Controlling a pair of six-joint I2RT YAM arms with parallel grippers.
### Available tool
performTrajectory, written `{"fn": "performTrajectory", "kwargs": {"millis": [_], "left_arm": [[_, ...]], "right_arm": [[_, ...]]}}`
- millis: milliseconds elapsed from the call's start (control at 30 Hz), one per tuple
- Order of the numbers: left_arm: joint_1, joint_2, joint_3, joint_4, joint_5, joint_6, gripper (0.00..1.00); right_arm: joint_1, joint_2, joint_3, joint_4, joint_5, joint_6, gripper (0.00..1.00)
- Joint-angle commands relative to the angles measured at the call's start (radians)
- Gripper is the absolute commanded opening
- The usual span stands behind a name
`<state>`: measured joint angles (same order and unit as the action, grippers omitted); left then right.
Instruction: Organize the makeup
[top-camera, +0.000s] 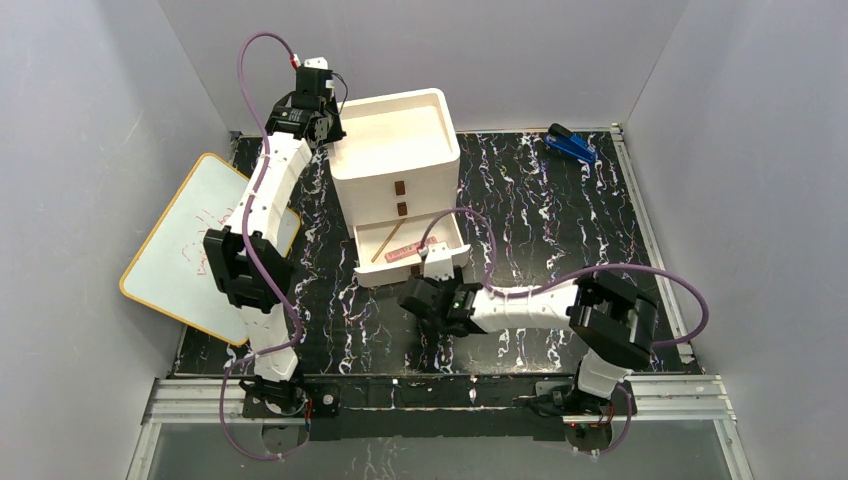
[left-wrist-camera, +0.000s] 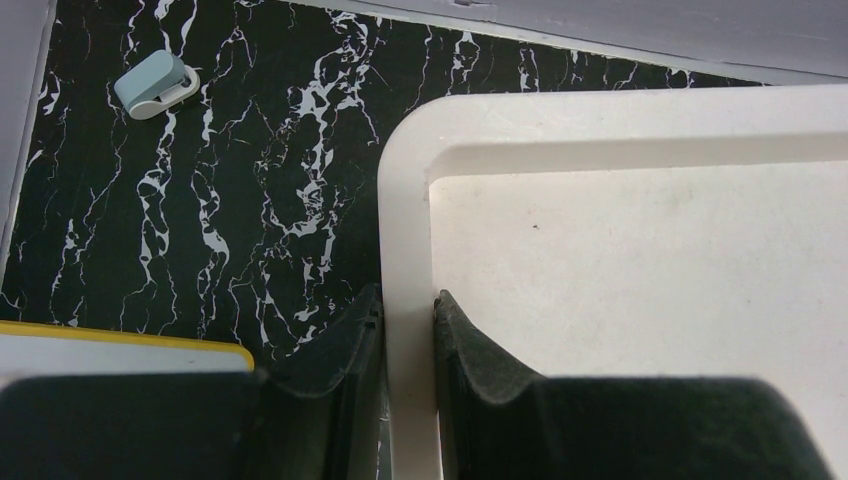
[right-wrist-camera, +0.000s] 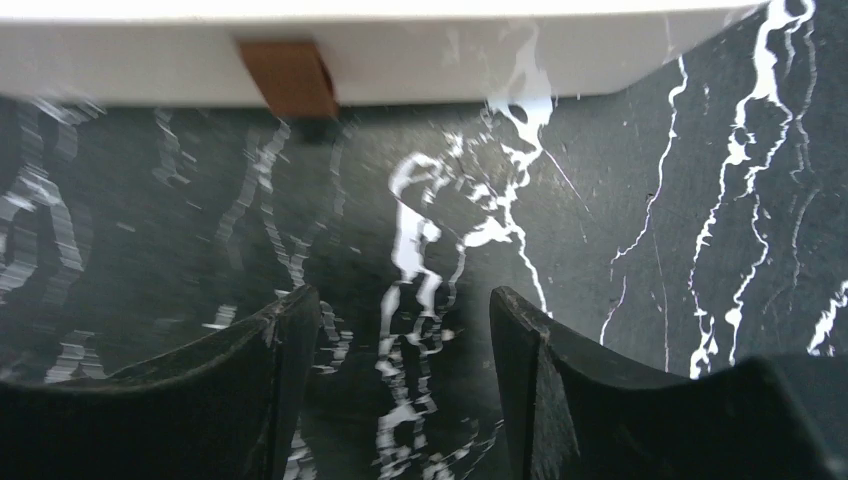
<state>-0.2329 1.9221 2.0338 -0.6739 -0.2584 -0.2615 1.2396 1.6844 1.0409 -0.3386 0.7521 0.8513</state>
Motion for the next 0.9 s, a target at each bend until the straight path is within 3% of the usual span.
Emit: {"fn": "performTrajectory", "kwargs": {"millis": [0,133,500,867], "left_arm": [[-0.009,0.063,-0.068,-0.267,0.063,0.016,0.0],[-0.009,0.036,-0.109,-0.251,0.08,0.014,0.0],[-0.011,0.002,-0.159,-0.239,0.103,0.021,0.0],[-0.011,-0.035,-0.214,-0.236,0.14,0.077,0.0]], "right_arm": [[0.0,-0.063,-0.172,0.465,-0.003,-0.242,0.72],[0.001,0.039,-0.132,0.48,0.044,-0.293,0.72],[-0.007,0.267,-0.042,0.844,0.075,-0.603,0.74],[-0.113,0.385,0.094,1.045,0.018,-0.82,0.77]]}}
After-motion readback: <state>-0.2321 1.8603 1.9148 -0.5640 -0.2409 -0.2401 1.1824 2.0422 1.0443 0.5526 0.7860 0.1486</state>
